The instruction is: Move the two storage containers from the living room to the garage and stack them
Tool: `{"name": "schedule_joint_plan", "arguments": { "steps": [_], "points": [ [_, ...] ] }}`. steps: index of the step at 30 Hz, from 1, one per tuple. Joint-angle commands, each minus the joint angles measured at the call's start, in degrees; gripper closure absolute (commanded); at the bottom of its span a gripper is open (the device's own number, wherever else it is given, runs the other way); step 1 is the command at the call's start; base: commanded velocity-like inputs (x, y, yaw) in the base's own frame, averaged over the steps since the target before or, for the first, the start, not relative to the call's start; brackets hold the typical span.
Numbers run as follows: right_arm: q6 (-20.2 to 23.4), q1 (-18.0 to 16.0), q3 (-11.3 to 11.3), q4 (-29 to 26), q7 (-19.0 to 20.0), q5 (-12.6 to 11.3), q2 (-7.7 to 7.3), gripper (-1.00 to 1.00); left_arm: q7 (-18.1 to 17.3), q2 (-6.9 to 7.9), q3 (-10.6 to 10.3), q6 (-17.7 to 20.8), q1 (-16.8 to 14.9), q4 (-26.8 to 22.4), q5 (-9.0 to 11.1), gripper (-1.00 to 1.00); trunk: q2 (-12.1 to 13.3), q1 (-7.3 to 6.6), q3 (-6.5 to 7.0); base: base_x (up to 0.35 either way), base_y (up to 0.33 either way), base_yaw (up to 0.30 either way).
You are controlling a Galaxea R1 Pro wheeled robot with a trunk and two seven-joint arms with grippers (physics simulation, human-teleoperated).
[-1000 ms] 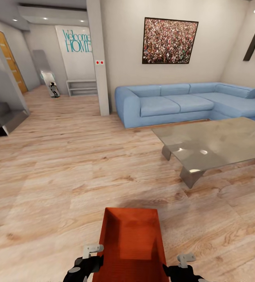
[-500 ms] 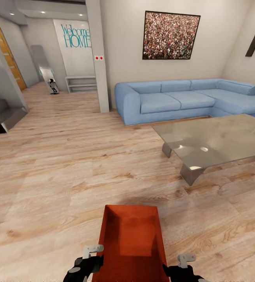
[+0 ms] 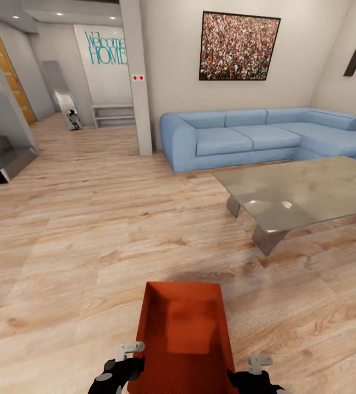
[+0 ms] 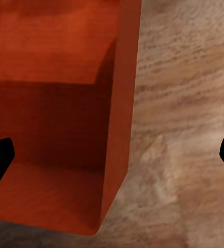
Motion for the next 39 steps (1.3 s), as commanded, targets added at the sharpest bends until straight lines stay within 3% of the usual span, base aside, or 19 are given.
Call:
{"name": "schedule_joint_plan", "arguments": {
  "steps": [1, 8, 39],
  "points": [
    [-0.1, 0.0, 0.5, 0.0, 0.0, -0.6, -0.08, -1.0, -0.1, -0.07, 0.2, 0.3, 0.0, -0.1, -0.6, -1.0, -0.4, 0.22, -0.23, 0.0, 0.0, 0.0],
    [-0.1, 0.0, 0.5, 0.0, 0.0, -0.6, -0.08, -1.0, -0.1, -0.07, 0.2, 0.3, 0.0, -0.1, -0.6, -1.0, -3.2, 1.75, -1.49, 0.0, 0.0, 0.0],
    [-0.1, 0.0, 0.7, 0.0, 0.1, -0.4, -0.08, -1.0, -0.2, -0.07, 0.1, 0.6, 0.0, 0.0, -0.7, -1.0, -3.2, 1.75, -1.49, 0.0, 0.0, 0.0]
  ]
}}
